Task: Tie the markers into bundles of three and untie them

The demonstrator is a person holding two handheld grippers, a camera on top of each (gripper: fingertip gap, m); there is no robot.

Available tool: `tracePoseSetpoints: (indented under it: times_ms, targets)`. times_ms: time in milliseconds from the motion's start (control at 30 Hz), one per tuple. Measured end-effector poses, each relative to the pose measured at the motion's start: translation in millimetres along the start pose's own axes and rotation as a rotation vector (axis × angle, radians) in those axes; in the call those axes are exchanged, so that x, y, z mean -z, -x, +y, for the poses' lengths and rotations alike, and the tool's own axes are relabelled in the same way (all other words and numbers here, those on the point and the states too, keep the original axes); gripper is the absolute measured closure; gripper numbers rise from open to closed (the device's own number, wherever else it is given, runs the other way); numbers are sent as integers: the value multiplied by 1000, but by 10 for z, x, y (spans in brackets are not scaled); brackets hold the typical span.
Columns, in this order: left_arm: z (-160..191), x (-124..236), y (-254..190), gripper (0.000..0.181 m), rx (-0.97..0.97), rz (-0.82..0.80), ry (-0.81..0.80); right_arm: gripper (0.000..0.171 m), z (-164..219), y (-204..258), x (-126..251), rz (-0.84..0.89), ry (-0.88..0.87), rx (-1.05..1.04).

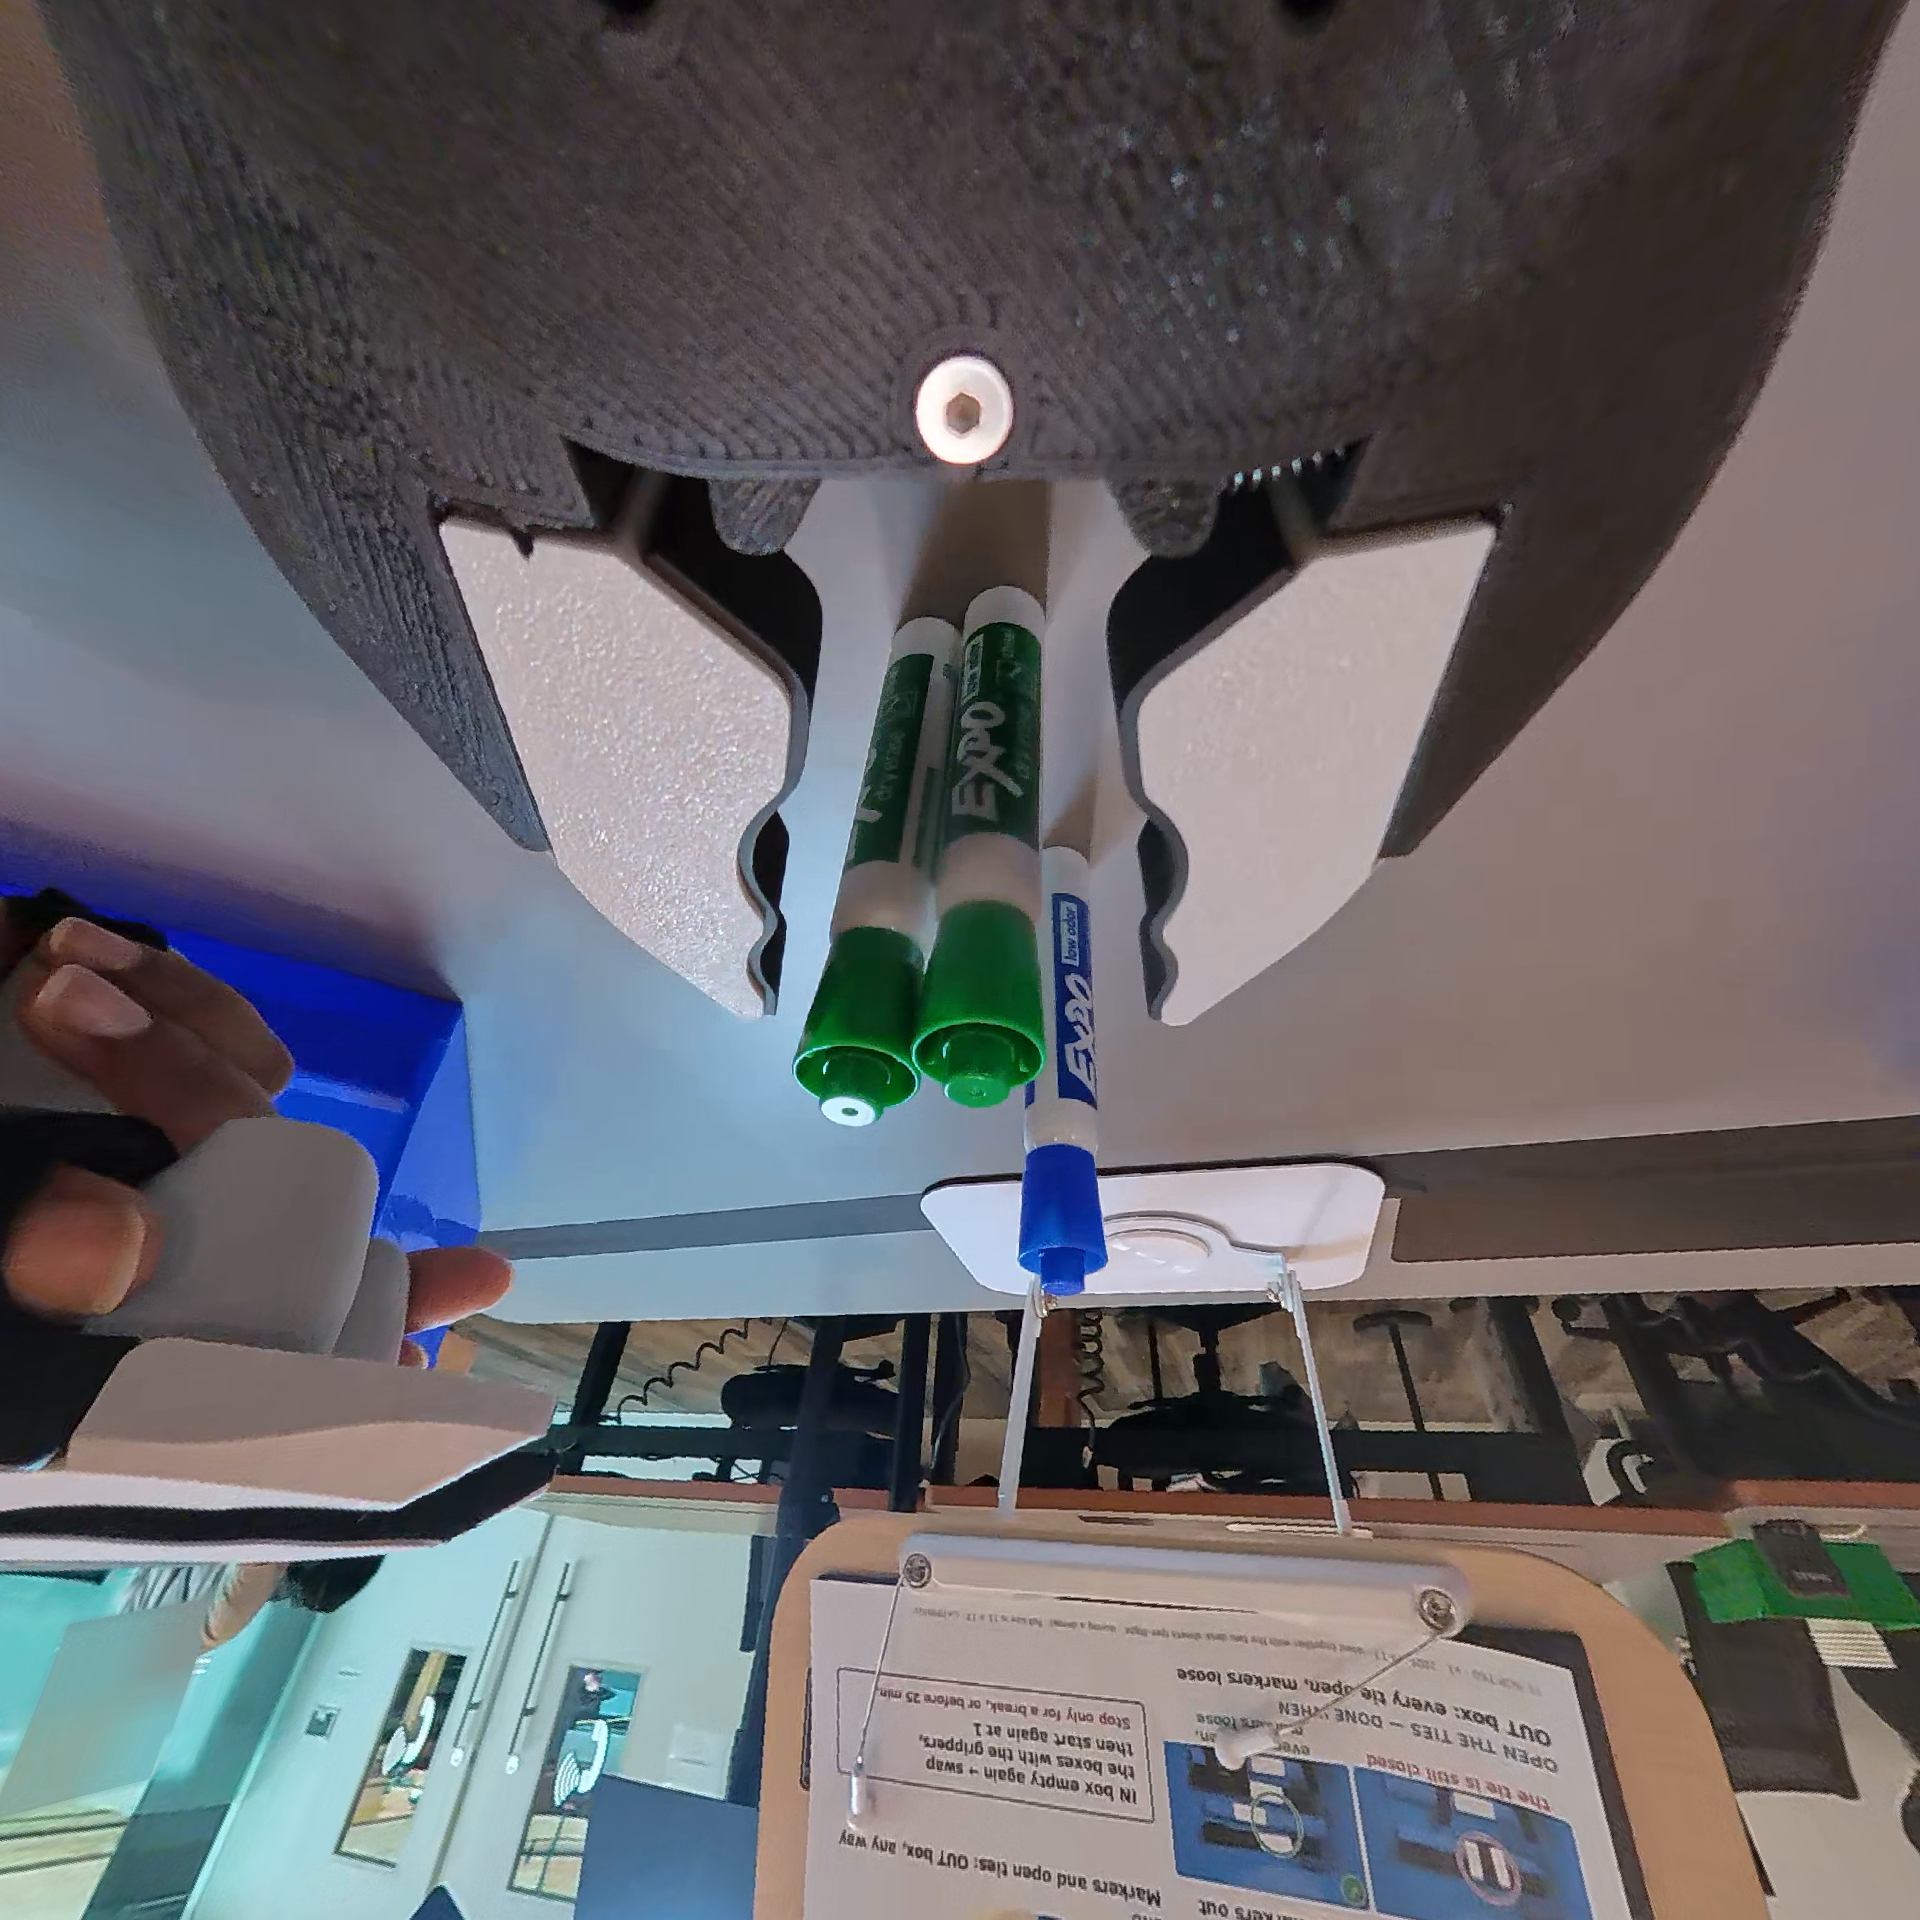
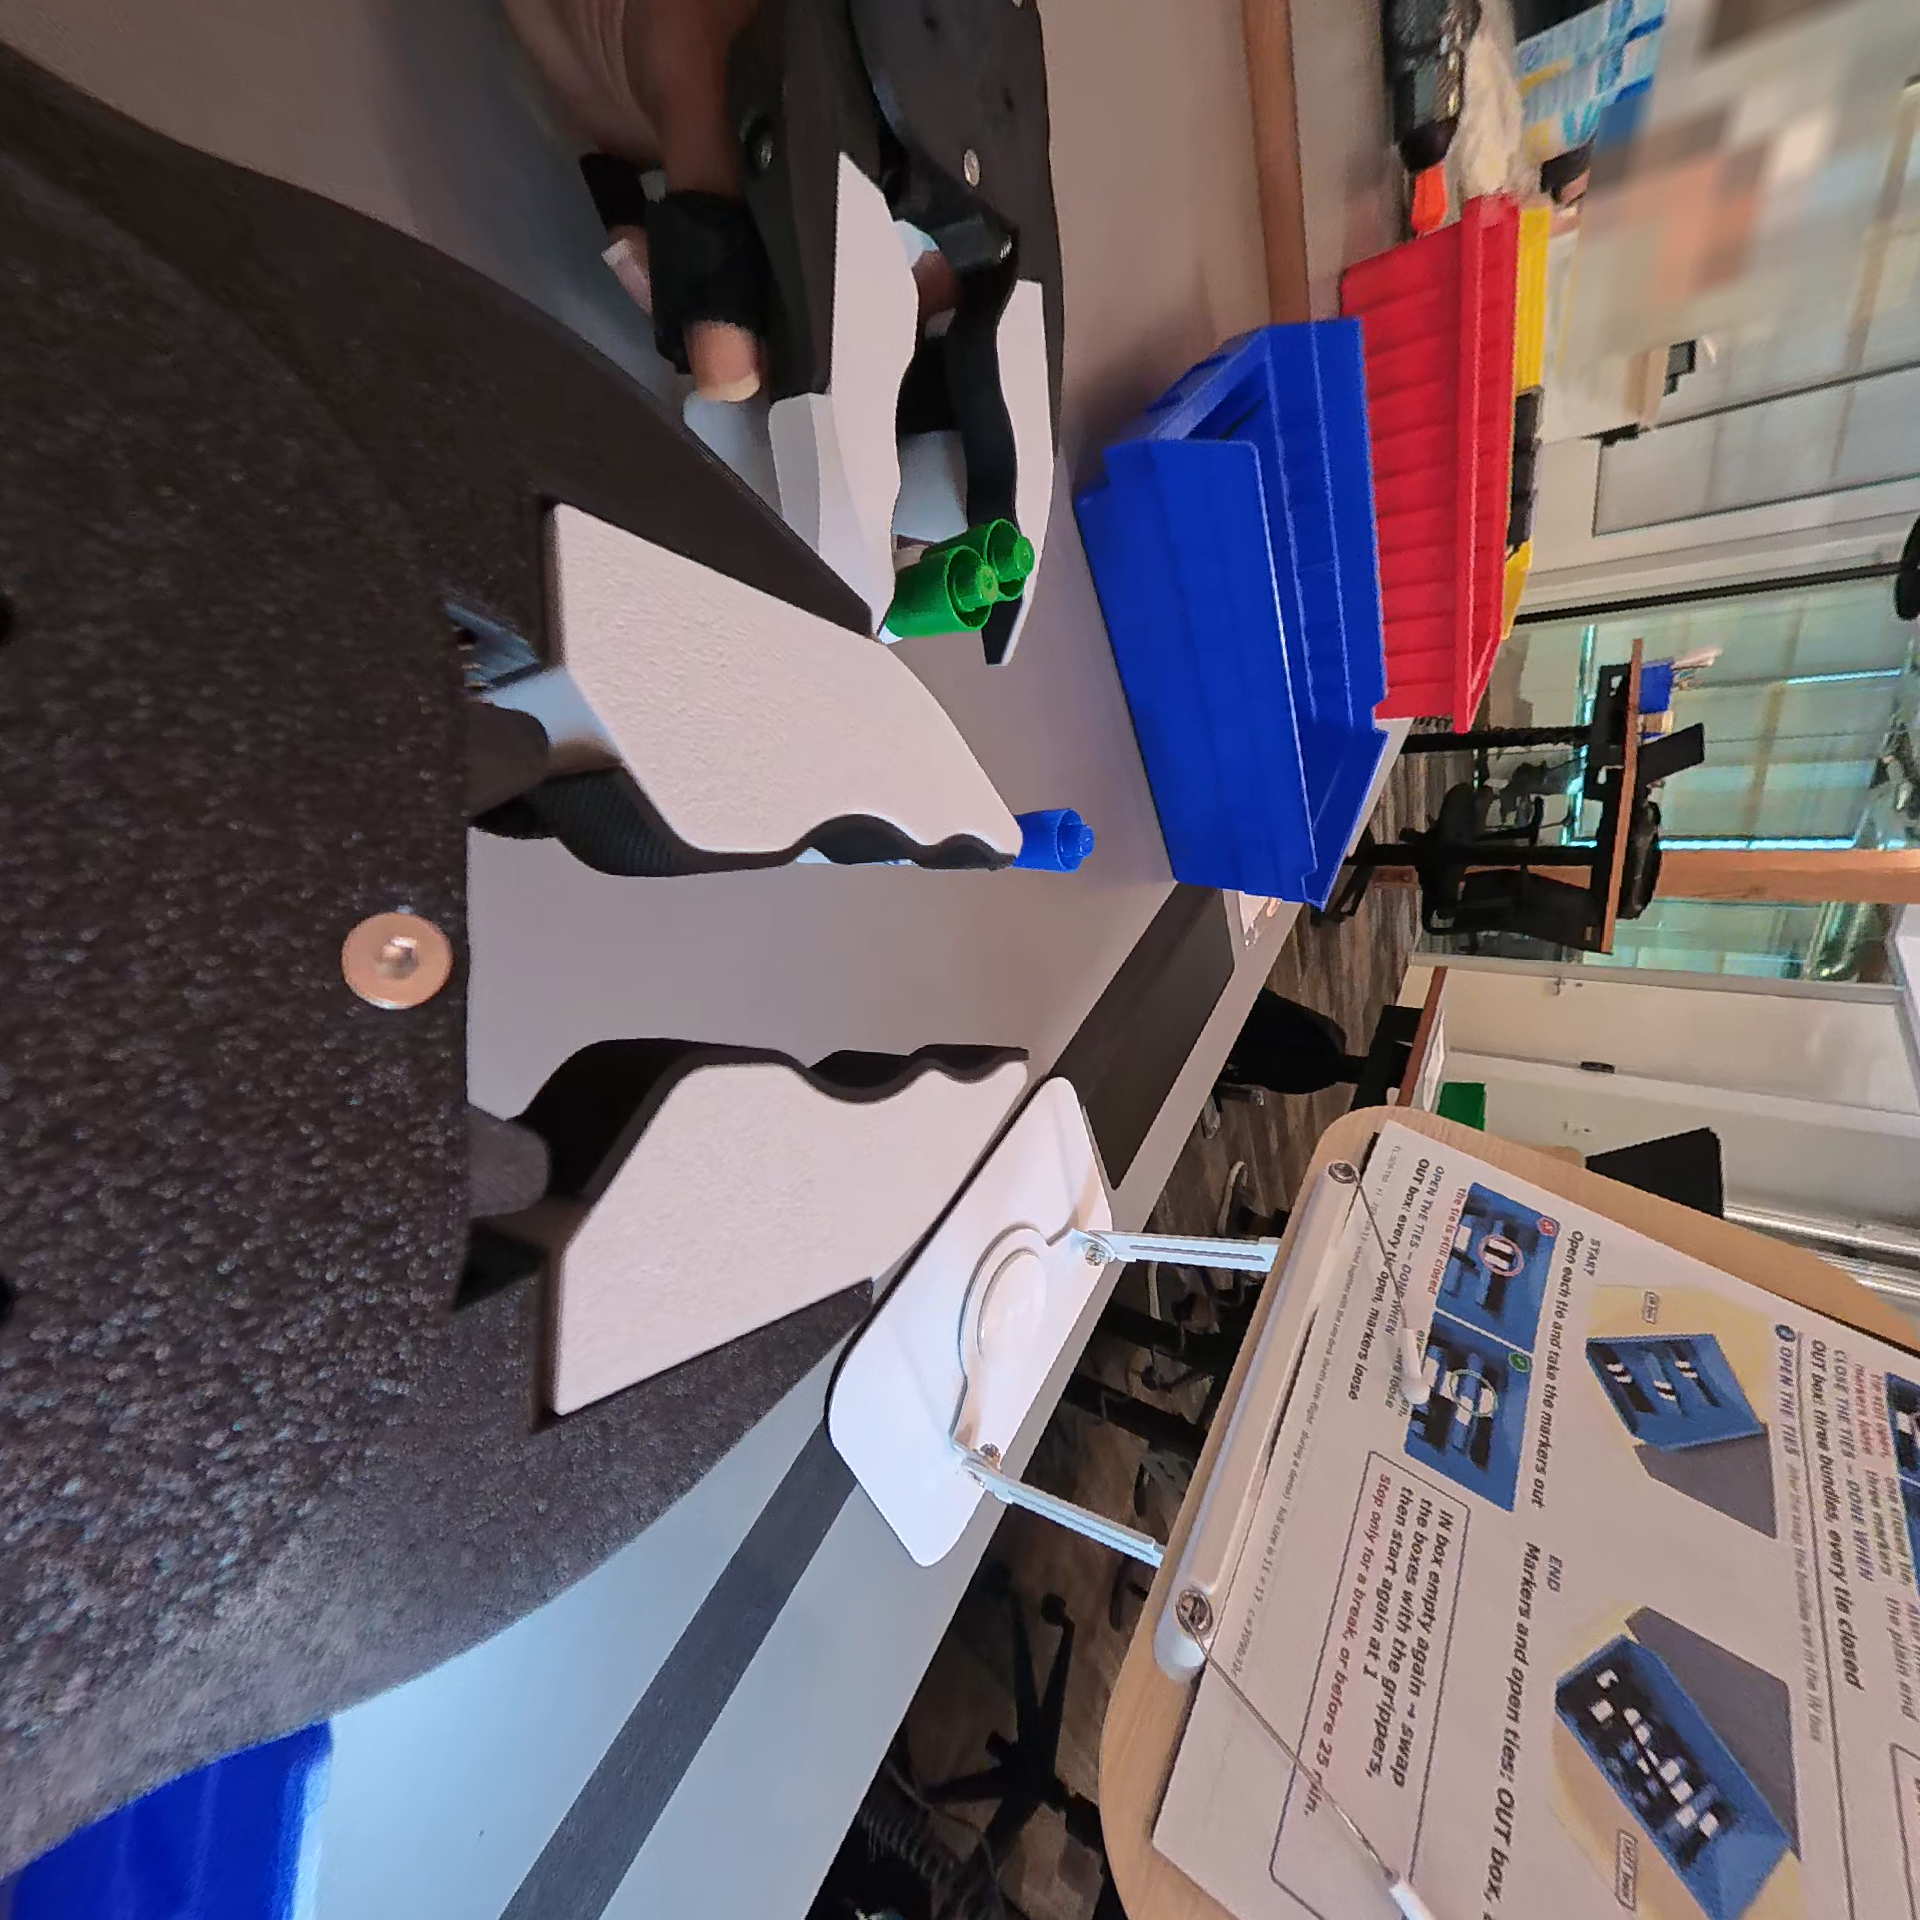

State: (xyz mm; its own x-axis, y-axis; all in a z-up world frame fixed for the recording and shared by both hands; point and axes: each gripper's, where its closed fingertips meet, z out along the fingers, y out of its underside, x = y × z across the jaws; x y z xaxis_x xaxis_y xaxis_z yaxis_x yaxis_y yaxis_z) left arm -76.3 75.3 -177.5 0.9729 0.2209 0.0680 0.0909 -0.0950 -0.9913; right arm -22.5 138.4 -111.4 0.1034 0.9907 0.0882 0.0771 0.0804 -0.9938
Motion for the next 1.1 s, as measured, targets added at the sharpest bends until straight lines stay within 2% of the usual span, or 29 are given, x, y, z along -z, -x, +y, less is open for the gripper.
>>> tracePoseSetpoints:
  times_ms: [400, 1100]
  targets:
    - [-25, -23, -65, 124, -43, -35, -18, 140, -47, 22, 15, 14, -12, 36]
    - [-11, -95, 11, 129, -42, -70, -18, 141, -33, 17, 11, 23, -3, 62]
